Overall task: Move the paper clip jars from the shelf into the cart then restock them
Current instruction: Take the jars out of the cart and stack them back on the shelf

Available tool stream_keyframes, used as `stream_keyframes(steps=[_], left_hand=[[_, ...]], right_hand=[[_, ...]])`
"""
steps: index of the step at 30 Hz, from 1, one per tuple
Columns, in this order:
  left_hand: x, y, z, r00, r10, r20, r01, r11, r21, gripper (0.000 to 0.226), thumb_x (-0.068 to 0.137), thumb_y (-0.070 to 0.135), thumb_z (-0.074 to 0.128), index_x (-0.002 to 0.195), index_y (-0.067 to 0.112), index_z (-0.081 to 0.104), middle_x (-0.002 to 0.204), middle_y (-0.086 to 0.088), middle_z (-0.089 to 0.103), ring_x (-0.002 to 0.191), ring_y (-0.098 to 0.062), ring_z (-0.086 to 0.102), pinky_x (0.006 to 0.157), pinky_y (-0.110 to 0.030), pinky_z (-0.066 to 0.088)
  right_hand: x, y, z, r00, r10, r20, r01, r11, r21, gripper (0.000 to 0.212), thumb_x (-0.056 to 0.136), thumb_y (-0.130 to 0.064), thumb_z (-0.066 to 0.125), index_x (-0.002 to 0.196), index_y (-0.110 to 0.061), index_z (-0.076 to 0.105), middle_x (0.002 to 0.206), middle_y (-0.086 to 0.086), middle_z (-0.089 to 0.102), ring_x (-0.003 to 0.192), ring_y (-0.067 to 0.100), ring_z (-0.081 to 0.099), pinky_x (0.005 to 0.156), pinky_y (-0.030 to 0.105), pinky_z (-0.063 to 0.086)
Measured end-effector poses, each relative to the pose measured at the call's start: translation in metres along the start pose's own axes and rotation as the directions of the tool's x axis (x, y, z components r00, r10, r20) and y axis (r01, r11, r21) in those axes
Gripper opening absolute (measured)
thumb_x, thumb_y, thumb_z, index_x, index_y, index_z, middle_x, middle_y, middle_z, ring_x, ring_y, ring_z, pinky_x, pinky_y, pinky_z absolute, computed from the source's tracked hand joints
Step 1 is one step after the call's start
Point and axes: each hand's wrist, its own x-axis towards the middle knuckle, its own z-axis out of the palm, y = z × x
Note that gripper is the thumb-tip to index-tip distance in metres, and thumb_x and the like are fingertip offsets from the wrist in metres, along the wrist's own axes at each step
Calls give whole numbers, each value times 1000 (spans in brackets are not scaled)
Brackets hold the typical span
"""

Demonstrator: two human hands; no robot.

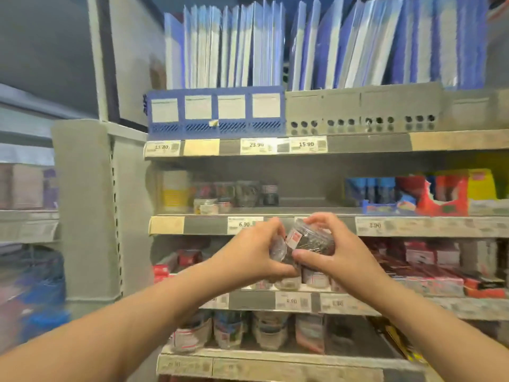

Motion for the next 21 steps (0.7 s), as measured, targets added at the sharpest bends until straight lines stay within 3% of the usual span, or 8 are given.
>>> stream_keyframes(steps=[4, 9, 11, 13, 17, 21], left_hand=[[42, -29, -10, 1000, 8, -29, -5, 996, 92, 49, 67, 46, 77, 101, 25, 47, 105, 3, 58, 93, -12, 52, 72, -26, 40], [97, -54, -16, 997, -28, -68, 37, 990, 135, 49, 66, 50, 76, 98, 31, 44, 98, 12, 55, 88, -7, 50, 69, -21, 40], [117, -63, -15, 996, -29, -88, 44, 984, 170, 52, 65, 54, 74, 102, 32, 45, 97, 16, 52, 87, -4, 49, 66, -14, 39], [134, -71, -16, 993, -42, -106, 62, 981, 185, 56, 65, 57, 73, 107, 32, 46, 97, 18, 51, 88, -3, 49, 68, -10, 38], [149, -81, -17, 996, -50, -71, 65, 972, 225, 51, 67, 59, 69, 104, 28, 51, 98, 13, 56, 88, -4, 50, 76, -20, 44], [158, -88, -20, 998, -36, -53, 47, 974, 223, 46, 64, 61, 70, 97, 35, 49, 91, 14, 56, 82, 1, 50, 65, -13, 39]], right_hand=[[63, 17, 7, 998, -60, 24, 59, 998, 29, 42, 69, -34, 77, 97, -44, 48, 105, -21, 53, 99, 3, 54, 80, 22, 42], [141, 46, -2, 990, -44, 137, 27, 993, 118, 44, 67, -26, 81, 99, -39, 54, 104, -10, 62, 88, 6, 62, 77, 22, 48], [173, 58, -8, 985, -40, 170, 30, 998, 60, 47, 65, -26, 82, 100, -39, 53, 103, -13, 61, 87, -1, 58, 71, 11, 44], [201, 69, -13, 979, -12, 203, 16, 1000, -18, 50, 67, -26, 81, 106, -37, 52, 103, -13, 60, 89, -1, 56, 72, 11, 44], [246, 84, -7, 950, 107, 292, -55, 982, -181, 49, 74, -20, 75, 115, -32, 50, 107, -12, 56, 85, 4, 50, 61, 9, 40], [277, 104, 11, 896, 180, 405, -45, 946, -321, 50, 68, -30, 77, 109, -27, 49, 96, -9, 53, 85, 7, 49, 63, 23, 35]])
